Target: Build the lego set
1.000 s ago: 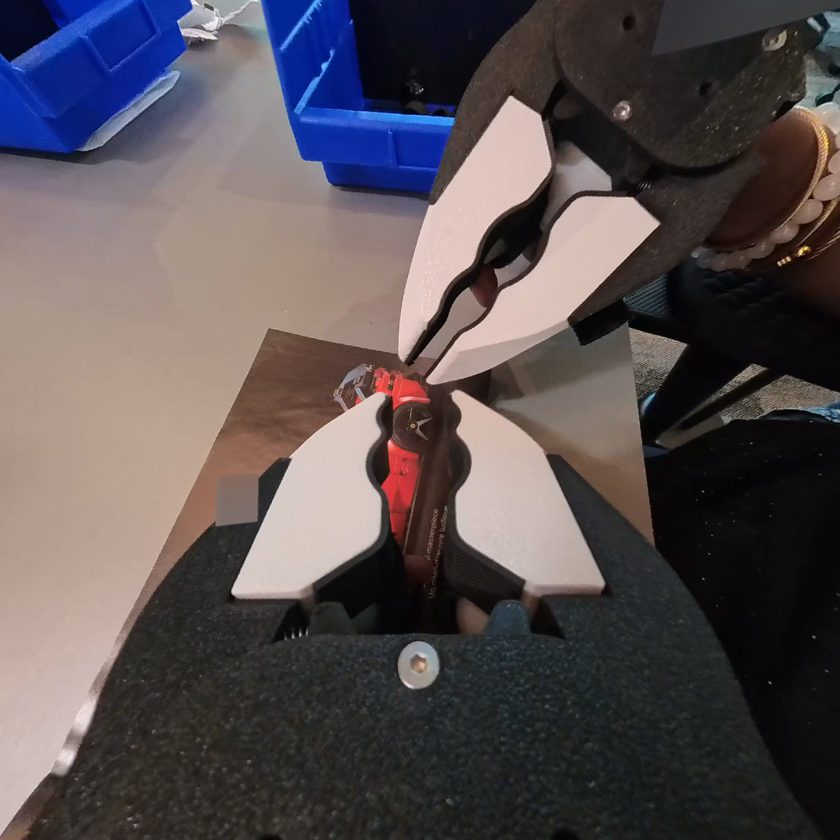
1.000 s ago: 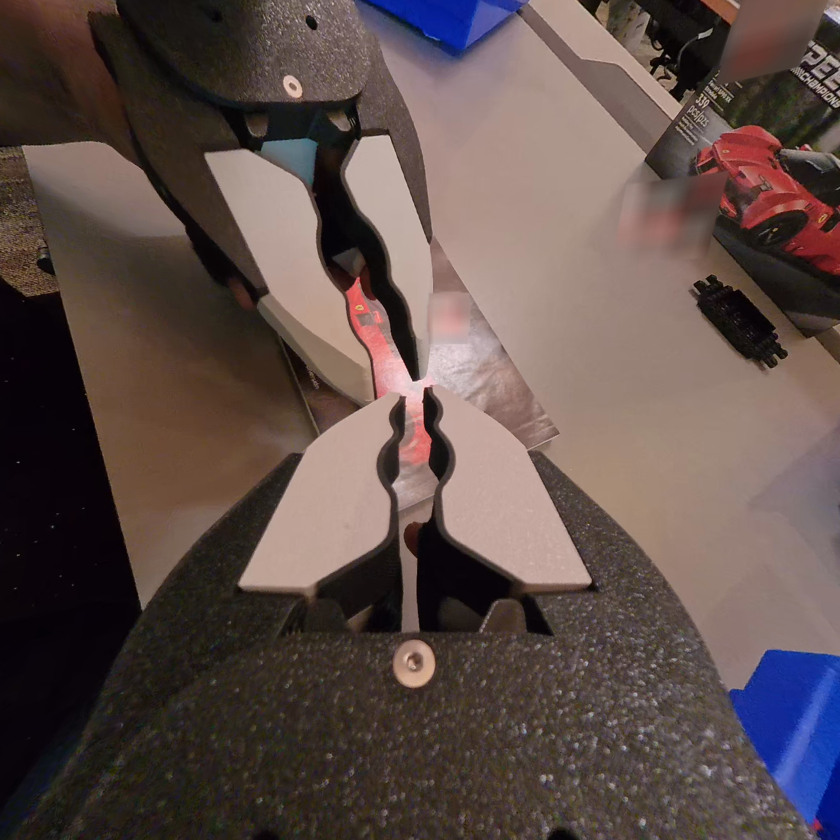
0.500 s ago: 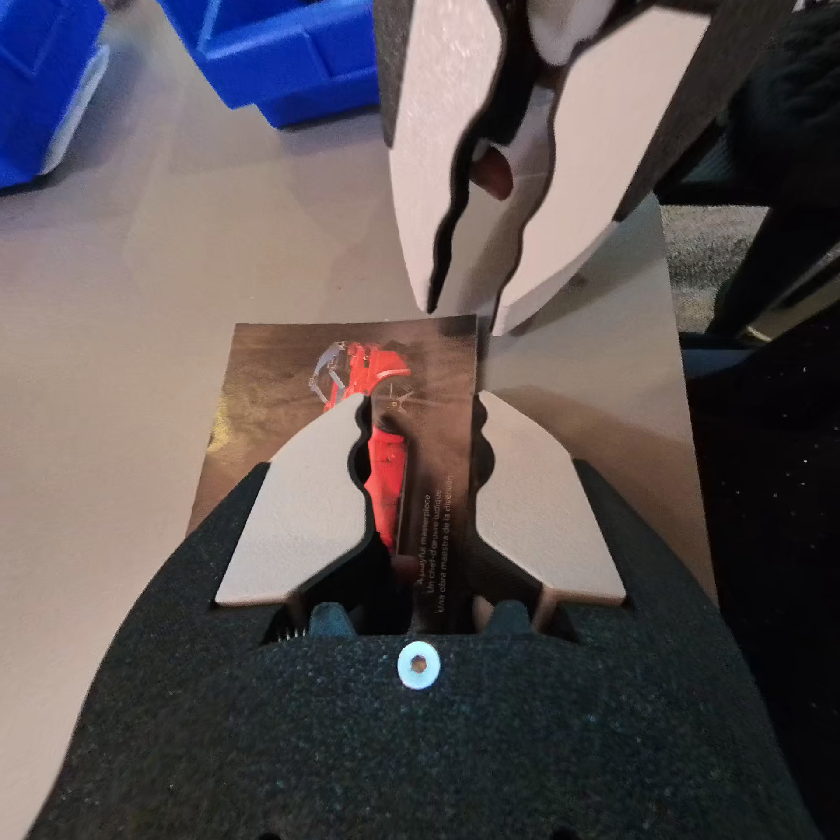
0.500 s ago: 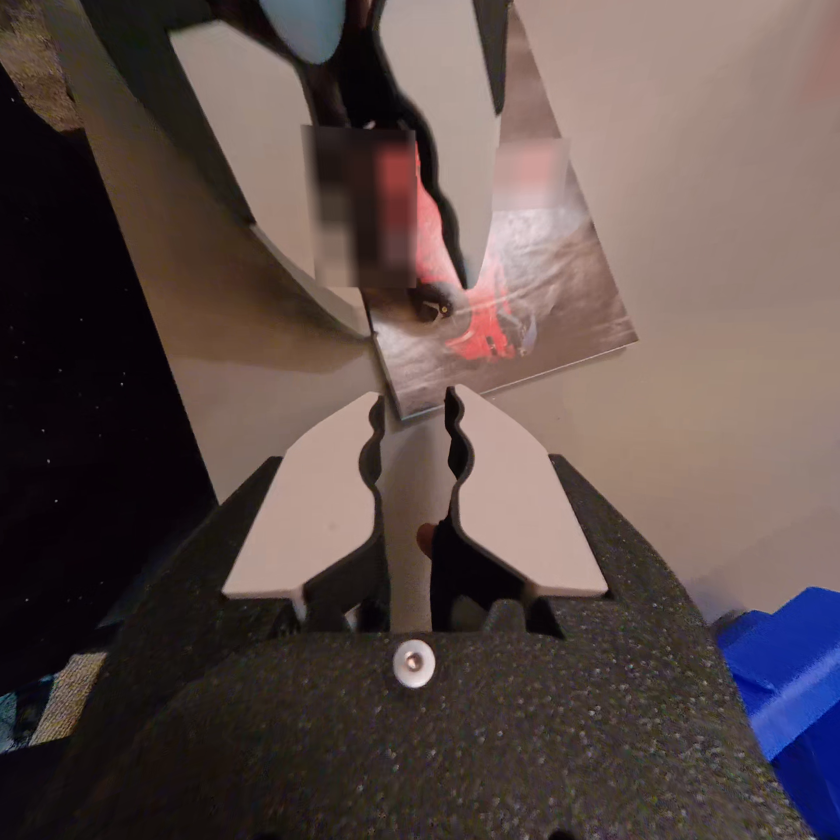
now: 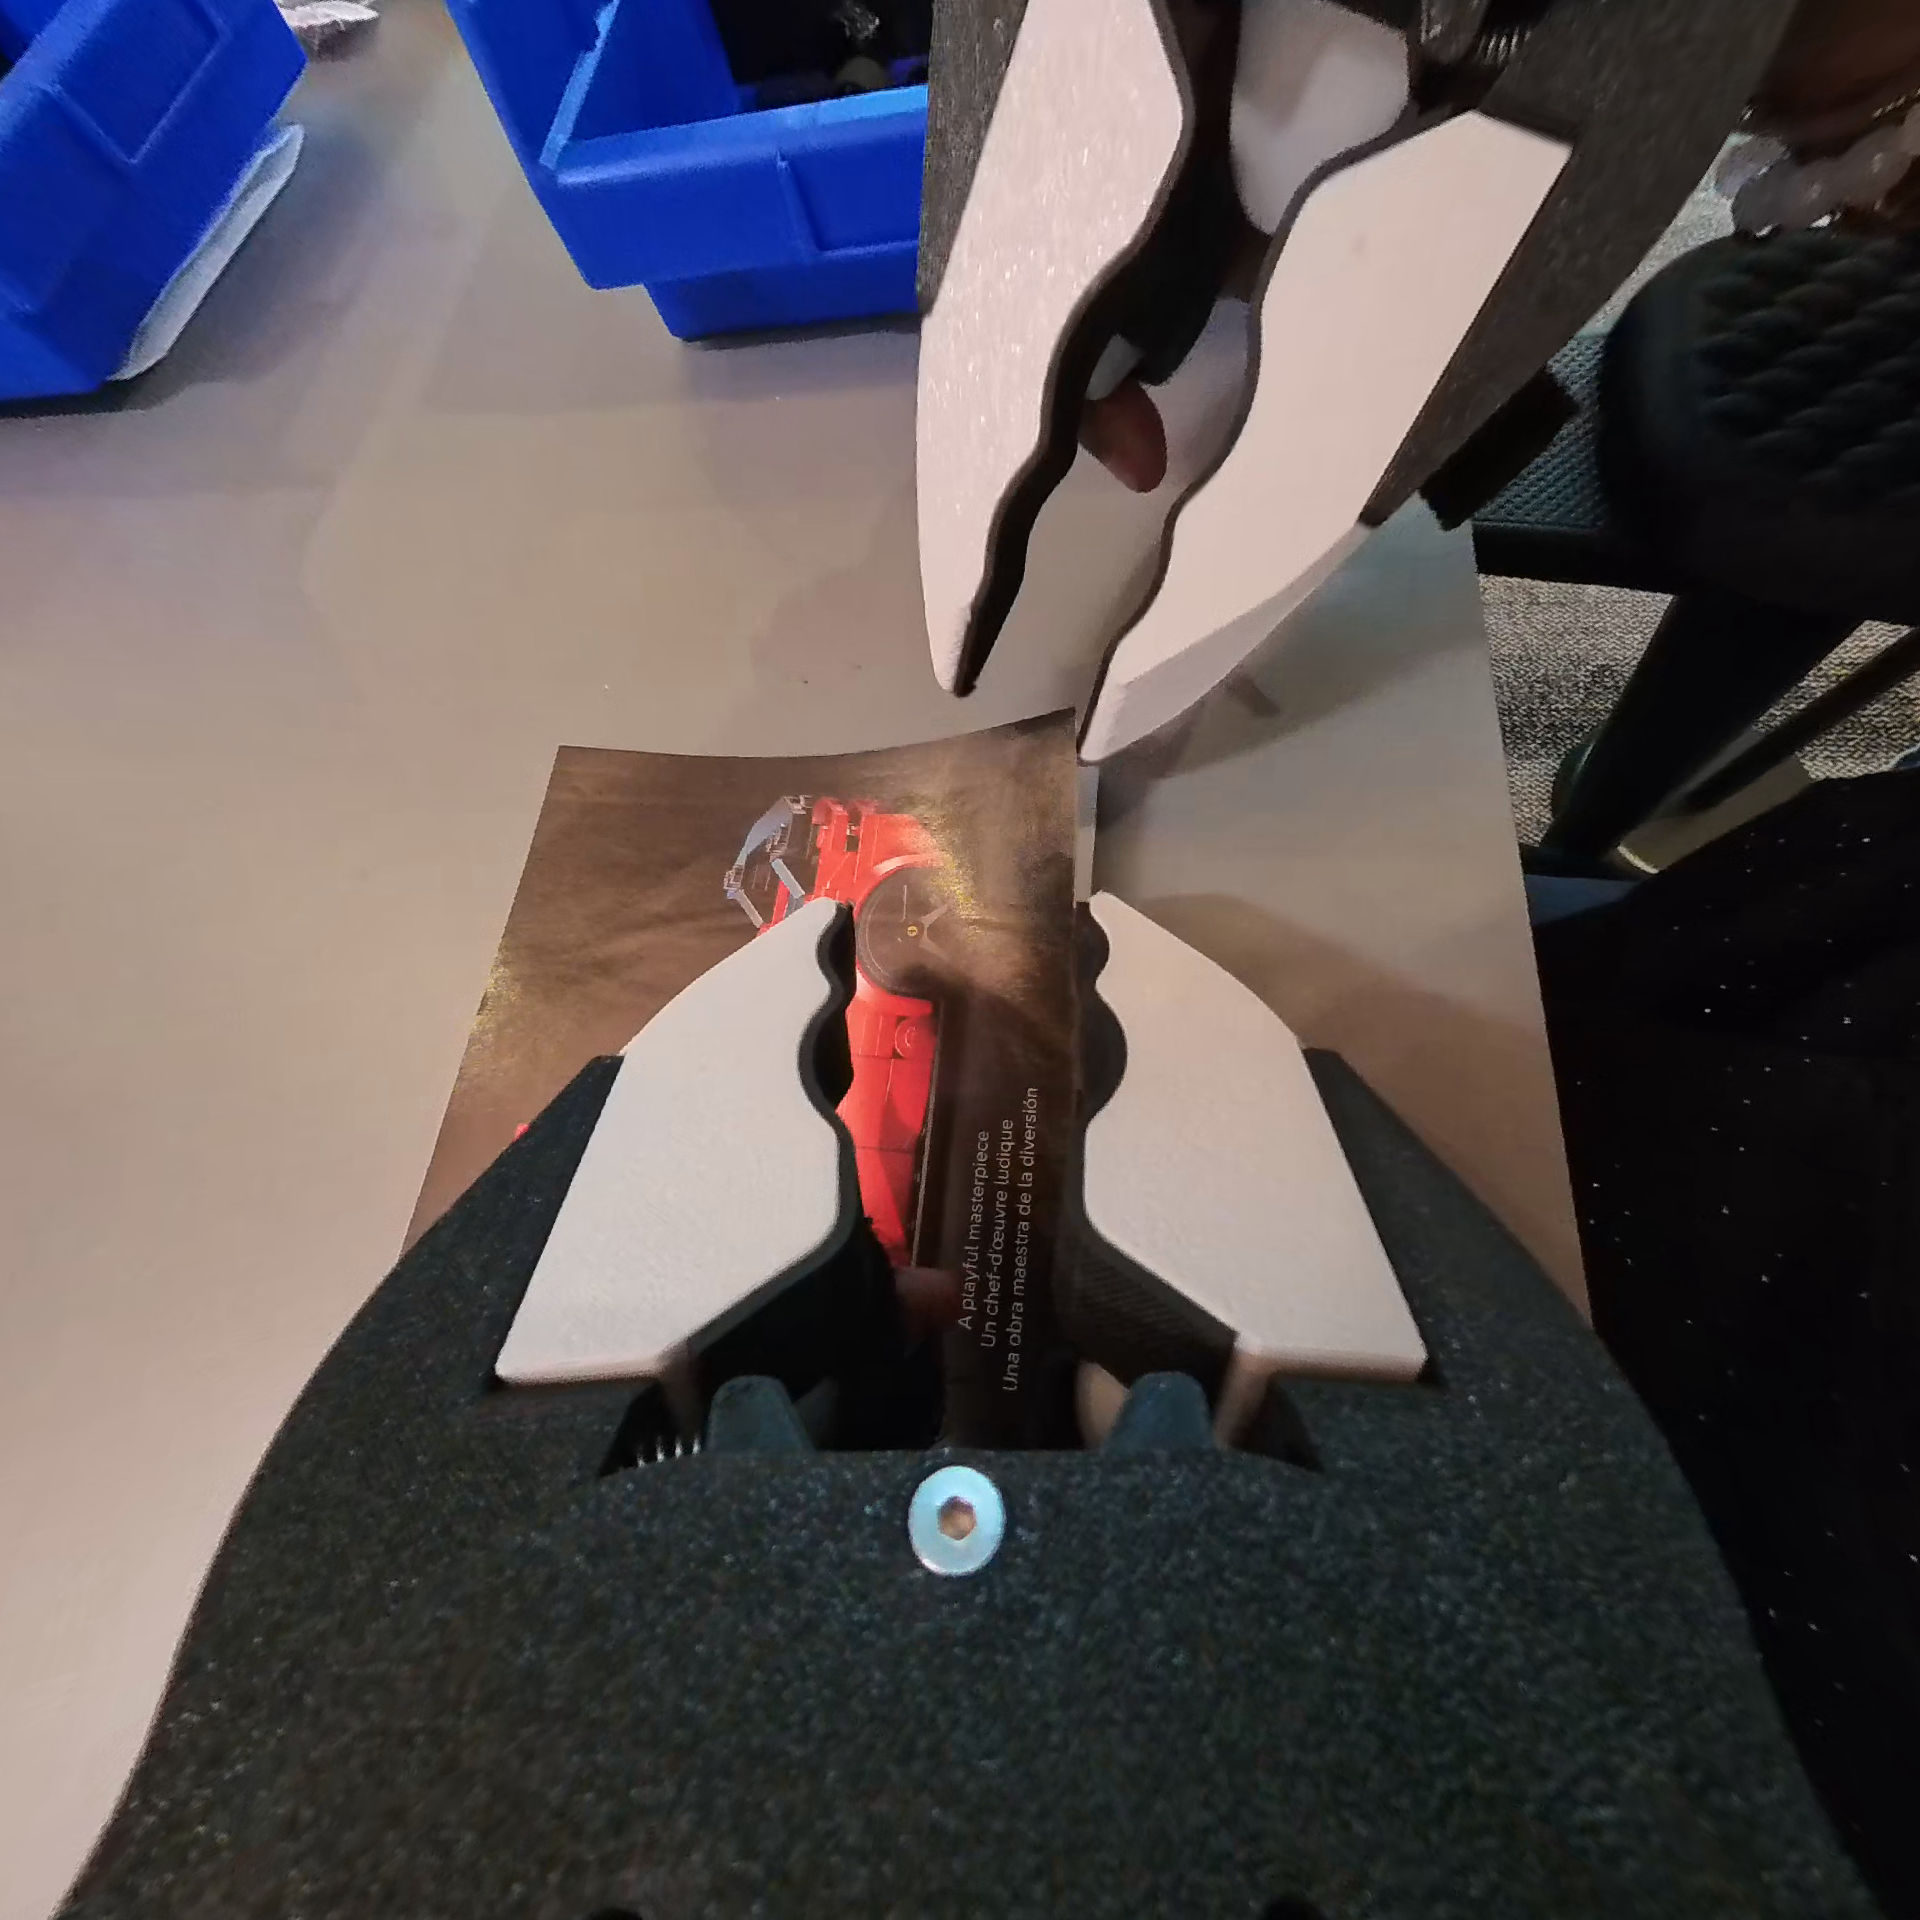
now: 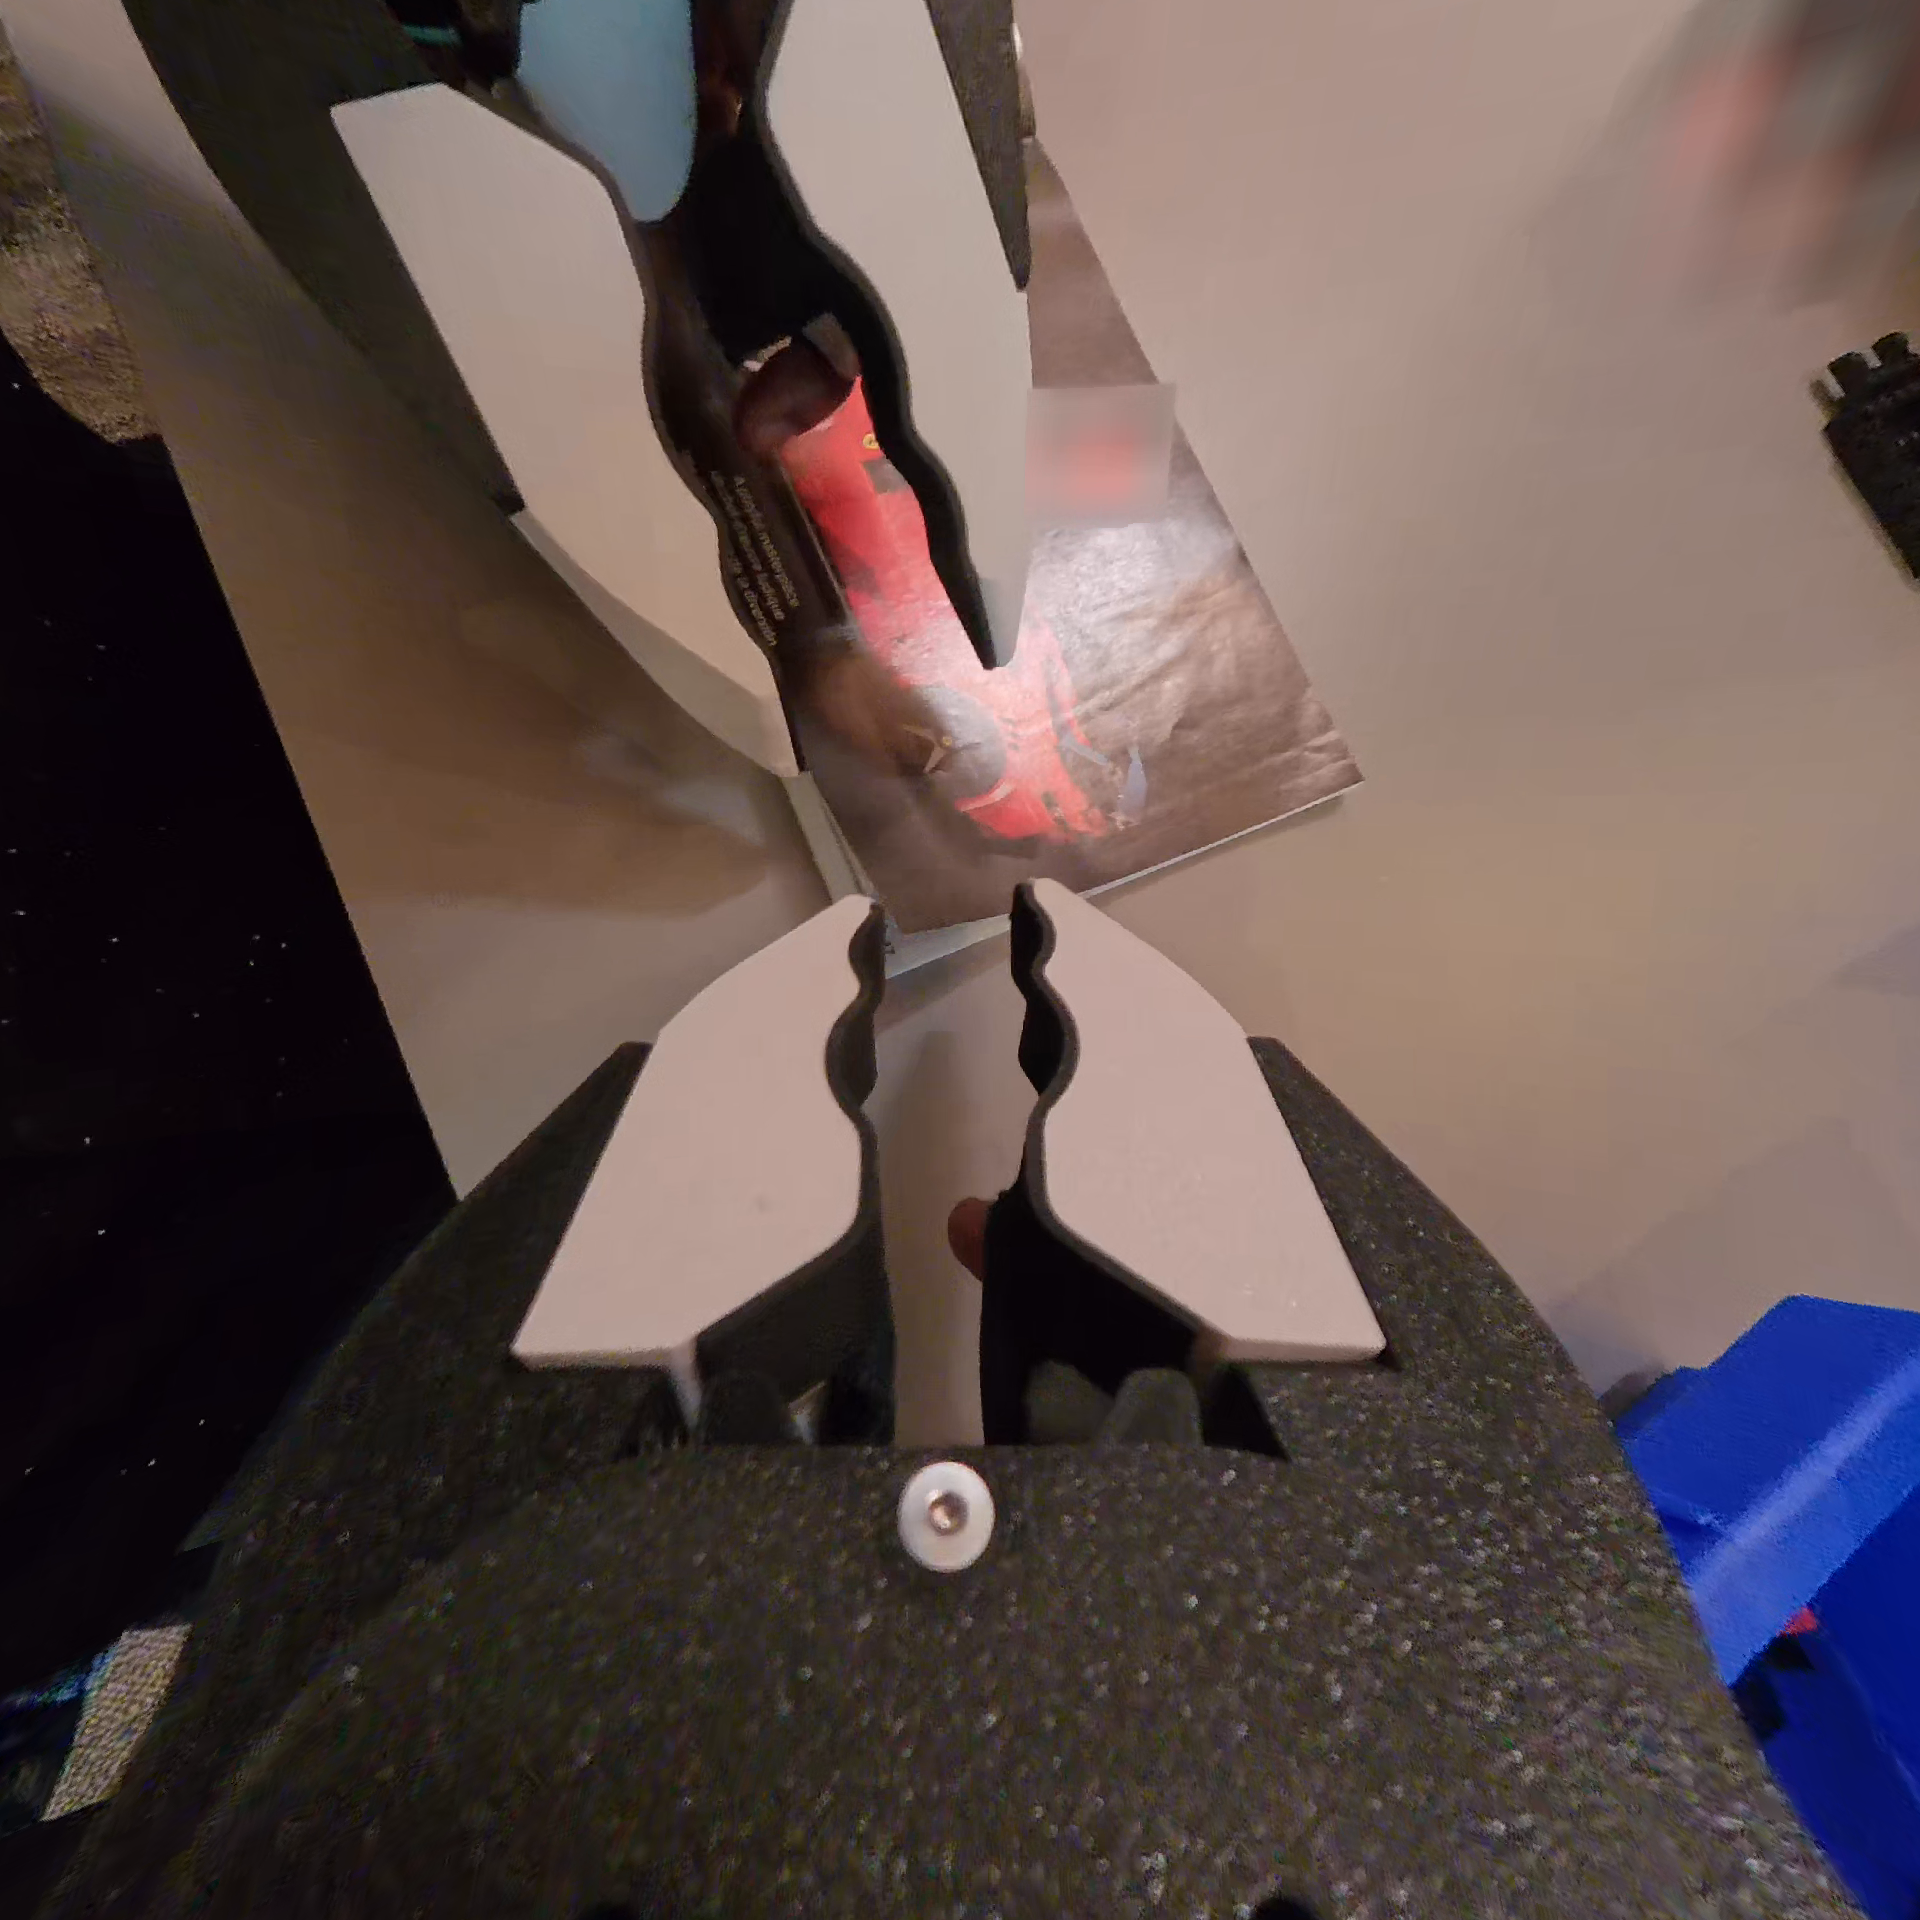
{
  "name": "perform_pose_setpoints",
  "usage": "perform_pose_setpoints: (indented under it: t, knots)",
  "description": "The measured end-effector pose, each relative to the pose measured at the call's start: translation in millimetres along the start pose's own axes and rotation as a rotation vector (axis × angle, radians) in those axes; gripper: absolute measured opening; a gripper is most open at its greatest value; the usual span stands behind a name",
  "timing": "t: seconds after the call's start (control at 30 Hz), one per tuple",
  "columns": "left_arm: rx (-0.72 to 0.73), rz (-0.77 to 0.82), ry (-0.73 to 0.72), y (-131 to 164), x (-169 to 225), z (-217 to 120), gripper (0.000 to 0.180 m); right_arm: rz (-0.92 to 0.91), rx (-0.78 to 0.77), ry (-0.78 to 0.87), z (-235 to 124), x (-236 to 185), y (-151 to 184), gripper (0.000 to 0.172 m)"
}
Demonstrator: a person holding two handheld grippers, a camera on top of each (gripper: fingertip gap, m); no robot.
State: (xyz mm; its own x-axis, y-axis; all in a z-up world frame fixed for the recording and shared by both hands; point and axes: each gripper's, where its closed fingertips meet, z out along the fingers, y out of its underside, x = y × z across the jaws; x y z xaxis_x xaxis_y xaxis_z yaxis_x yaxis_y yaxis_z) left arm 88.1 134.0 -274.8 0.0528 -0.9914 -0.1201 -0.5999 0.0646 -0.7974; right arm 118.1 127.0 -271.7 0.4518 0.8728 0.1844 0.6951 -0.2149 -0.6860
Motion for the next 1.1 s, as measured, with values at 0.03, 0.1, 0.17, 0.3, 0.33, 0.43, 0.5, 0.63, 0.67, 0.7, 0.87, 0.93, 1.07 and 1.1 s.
perform_pose_setpoints:
  t: [0.03, 0.1, 0.17, 0.3, 0.33, 0.43, 0.5, 0.63, 0.67, 0.7, 0.87, 0.93, 1.07, 1.1]
  knots:
    - [0.0, -0.001, 0.001, 0.0, 0.0, 0.0, 0.039, -0.001, 0.004, 0.001, -0.4, 0.1, -0.6, 0.023]
    - [0.002, -0.003, 0.003, -0.1, -0.1, -0.2, 0.039, -0.004, 0.011, -0.005, -1.1, -1.0, -1.4, 0.023]
    - [0.002, -0.004, 0.004, -0.2, 0.0, -0.1, 0.039, -0.001, 0.015, -0.003, -1.5, -0.4, -1.9, 0.023]
    - [0.005, -0.008, 0.004, -0.5, -0.2, -0.4, 0.039, 0.003, 0.032, -0.006, -2.7, -0.6, -4.1, 0.023]
    - [0.006, -0.008, 0.004, -0.7, -0.4, -0.5, 0.039, 0.003, 0.03, -0.002, -2.5, 0.1, -3.7, 0.023]
    - [0.011, -0.015, 0.005, -1.3, -0.9, -1.0, 0.039, -0.001, 0.02, -0.004, -1.4, -0.5, -2.1, 0.023]
    - [0.015, -0.019, 0.008, -1.7, -0.9, -1.4, 0.039, -0.007, 0.019, -0.004, -1.1, -1.0, -2.0, 0.023]
    - [0.025, -0.029, 0.01, -2.8, -1.6, -2.5, 0.038, -0.008, 0.017, -0.003, -0.7, -1.0, -1.7, 0.023]
    - [0.027, -0.029, 0.011, -2.9, -1.6, -2.7, 0.038, -0.007, 0.018, 0.0, -0.8, -0.4, -1.9, 0.023]
    - [0.027, -0.029, 0.011, -3.0, -1.6, -2.7, 0.038, -0.005, 0.019, 0.0, -0.9, -0.4, -2.1, 0.023]
    - [0.026, -0.028, 0.01, -2.8, -1.5, -2.6, 0.038, 0.0, 0.043, -0.002, -3.1, -0.5, -6.0, 0.023]
    - [0.026, -0.03, 0.01, -2.9, -1.7, -2.7, 0.038, 0.001, 0.047, -0.006, -3.4, -0.8, -6.2, 0.024]
    - [0.026, -0.028, 0.009, -2.8, -1.6, -2.7, 0.038, -0.001, 0.038, 0.007, -2.1, 1.0, -4.5, 0.023]
    - [0.025, -0.027, 0.009, -2.7, -1.6, -2.6, 0.038, 0.0, 0.04, 0.006, -2.0, 0.9, -4.9, 0.023]
